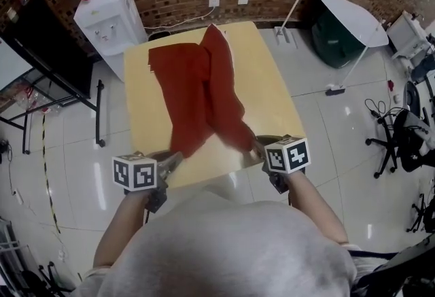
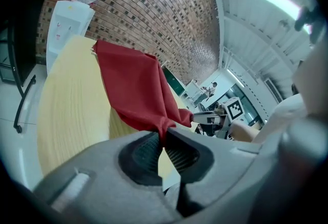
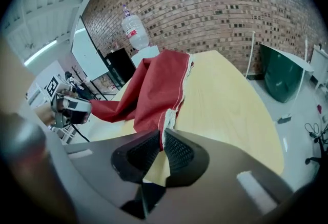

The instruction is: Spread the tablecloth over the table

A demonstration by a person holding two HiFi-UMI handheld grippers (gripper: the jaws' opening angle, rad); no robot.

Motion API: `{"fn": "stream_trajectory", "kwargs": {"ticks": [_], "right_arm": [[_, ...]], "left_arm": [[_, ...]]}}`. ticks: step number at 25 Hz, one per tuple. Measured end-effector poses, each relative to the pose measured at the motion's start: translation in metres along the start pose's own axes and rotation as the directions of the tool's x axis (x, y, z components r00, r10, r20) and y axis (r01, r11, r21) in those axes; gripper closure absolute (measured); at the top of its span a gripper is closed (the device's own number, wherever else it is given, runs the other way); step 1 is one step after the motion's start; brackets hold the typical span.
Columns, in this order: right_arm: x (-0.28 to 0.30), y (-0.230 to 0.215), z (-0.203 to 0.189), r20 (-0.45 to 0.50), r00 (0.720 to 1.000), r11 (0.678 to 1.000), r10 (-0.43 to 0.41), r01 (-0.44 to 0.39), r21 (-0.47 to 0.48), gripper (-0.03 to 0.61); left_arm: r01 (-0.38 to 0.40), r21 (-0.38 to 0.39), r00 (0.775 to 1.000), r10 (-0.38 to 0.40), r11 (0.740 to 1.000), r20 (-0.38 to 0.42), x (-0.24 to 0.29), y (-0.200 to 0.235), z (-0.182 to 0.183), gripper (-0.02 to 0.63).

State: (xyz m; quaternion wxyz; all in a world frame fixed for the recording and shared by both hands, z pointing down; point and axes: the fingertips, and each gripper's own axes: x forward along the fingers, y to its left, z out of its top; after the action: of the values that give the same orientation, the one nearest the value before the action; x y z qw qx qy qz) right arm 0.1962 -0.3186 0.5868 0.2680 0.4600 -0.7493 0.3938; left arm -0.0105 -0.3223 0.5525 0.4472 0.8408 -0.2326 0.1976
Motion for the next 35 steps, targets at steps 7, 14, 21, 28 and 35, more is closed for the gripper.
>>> {"fn": "stream_trajectory", "kwargs": {"ticks": [7, 14, 21, 28, 35], "right_arm": [[-0.023, 0.017, 0.087, 0.161, 0.987, 0.999, 0.014, -0.006, -0.051, 0.549], [-0.030, 0.023, 0.167, 0.218, 0.975, 0.983, 0.042, -0.001, -0.186, 0.549], [-0.010, 0.017, 0.272, 0.276, 0.958, 0.955, 0.076, 0.010, -0.296, 0.549], [0.021, -0.008, 0.380, 0.305, 0.950, 0.918, 0.058, 0.069, -0.391, 0.549], [0.047, -0.030, 0.467, 0.319, 0.948, 0.882, 0.019, 0.134, -0.451, 0.549]], "left_arm": [[0.013, 0.065, 0.998, -0.018, 0.998, 0.067, -0.018, 0.004, 0.063, 0.601], [-0.028, 0.154, 0.991, 0.007, 0.988, 0.134, -0.027, -0.009, 0.132, 0.601], [-0.112, 0.169, 0.971, 0.072, 0.979, 0.228, -0.036, 0.010, 0.222, 0.601], [-0.226, 0.167, 0.940, 0.170, 0.960, 0.297, -0.042, 0.059, 0.324, 0.601], [-0.295, 0.153, 0.912, 0.230, 0.943, 0.340, -0.040, 0.101, 0.417, 0.601]]}}
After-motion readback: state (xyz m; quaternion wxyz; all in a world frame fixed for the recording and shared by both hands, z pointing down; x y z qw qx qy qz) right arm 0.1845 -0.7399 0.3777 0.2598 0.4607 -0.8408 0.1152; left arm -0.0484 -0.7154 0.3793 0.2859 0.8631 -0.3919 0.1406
